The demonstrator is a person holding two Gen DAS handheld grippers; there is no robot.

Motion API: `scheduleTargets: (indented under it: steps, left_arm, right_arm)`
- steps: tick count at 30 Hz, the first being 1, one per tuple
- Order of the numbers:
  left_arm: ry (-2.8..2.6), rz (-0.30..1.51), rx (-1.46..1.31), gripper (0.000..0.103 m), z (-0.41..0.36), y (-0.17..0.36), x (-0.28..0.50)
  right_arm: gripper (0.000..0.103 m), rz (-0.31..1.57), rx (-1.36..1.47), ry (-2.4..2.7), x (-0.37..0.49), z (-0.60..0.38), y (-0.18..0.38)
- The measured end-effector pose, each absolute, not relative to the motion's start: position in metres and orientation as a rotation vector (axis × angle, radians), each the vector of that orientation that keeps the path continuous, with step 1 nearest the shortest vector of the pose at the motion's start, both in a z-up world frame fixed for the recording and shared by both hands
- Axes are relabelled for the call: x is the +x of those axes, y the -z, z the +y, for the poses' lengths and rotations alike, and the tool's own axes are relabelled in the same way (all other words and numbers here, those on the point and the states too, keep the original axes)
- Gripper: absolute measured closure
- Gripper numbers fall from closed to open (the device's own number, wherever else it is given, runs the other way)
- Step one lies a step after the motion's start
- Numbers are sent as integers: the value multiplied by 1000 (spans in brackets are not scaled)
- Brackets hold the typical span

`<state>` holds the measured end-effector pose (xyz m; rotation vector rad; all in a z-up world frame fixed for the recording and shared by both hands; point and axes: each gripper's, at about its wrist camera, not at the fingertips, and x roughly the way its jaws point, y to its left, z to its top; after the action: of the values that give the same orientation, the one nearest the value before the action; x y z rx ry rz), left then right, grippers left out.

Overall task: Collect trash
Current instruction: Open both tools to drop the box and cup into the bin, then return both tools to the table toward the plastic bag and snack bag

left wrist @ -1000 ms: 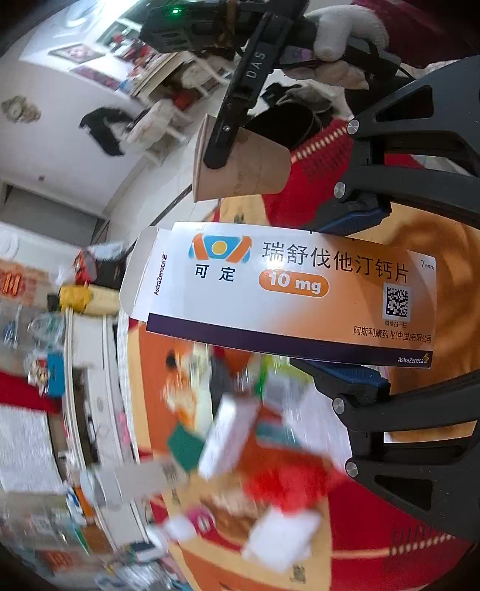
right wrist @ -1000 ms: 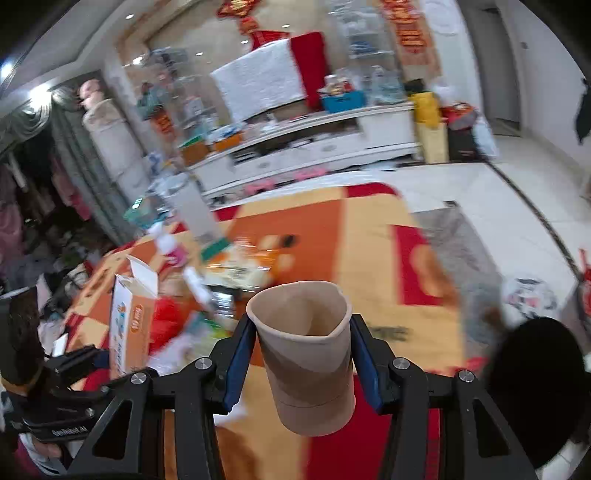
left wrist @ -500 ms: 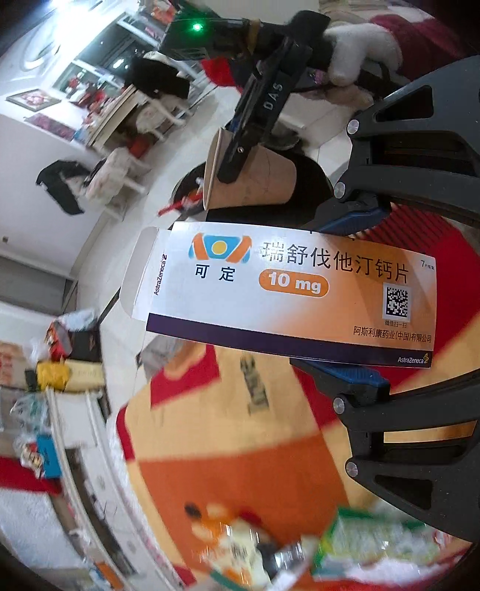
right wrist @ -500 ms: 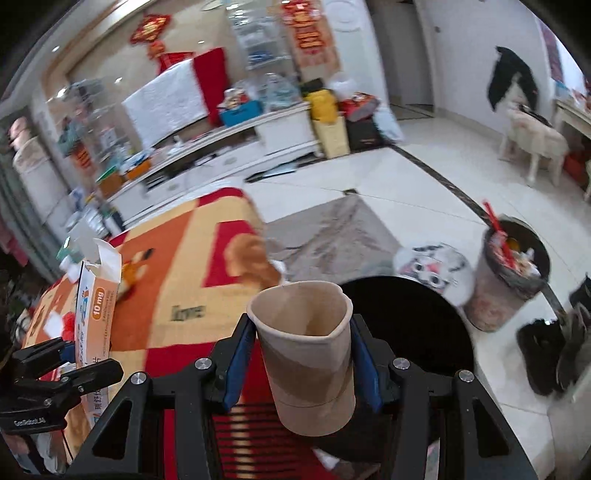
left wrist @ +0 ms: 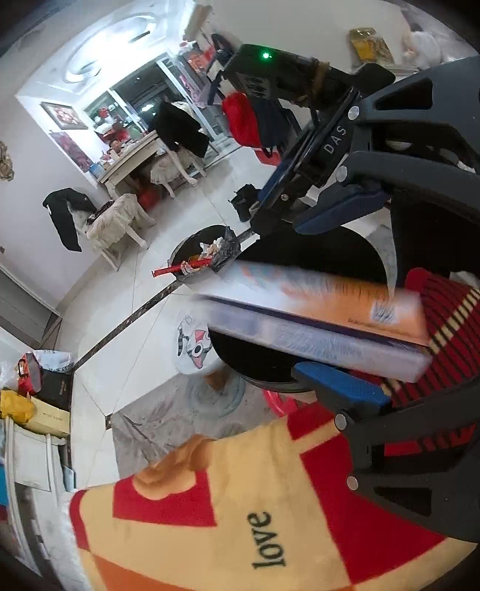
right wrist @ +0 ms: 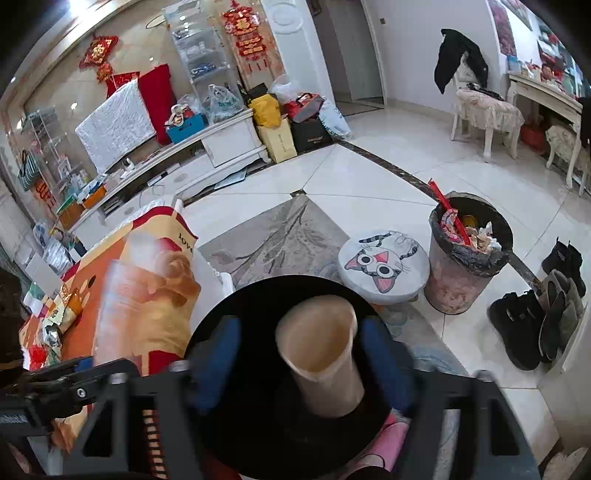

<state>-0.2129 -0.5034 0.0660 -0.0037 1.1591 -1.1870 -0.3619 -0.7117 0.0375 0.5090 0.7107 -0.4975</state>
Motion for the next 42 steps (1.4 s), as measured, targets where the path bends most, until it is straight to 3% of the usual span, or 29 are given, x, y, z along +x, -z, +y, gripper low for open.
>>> scheduleTargets:
  steps: [20, 42]
  left_arm:
    - [904, 953, 173, 32, -409, -80, -212]
    - [616, 886, 82, 32, -246, -97, -168]
  right_arm:
    - [27, 785, 448, 375, -328, -639, -28]
    - [27, 840, 327, 75, -247, -488, -44]
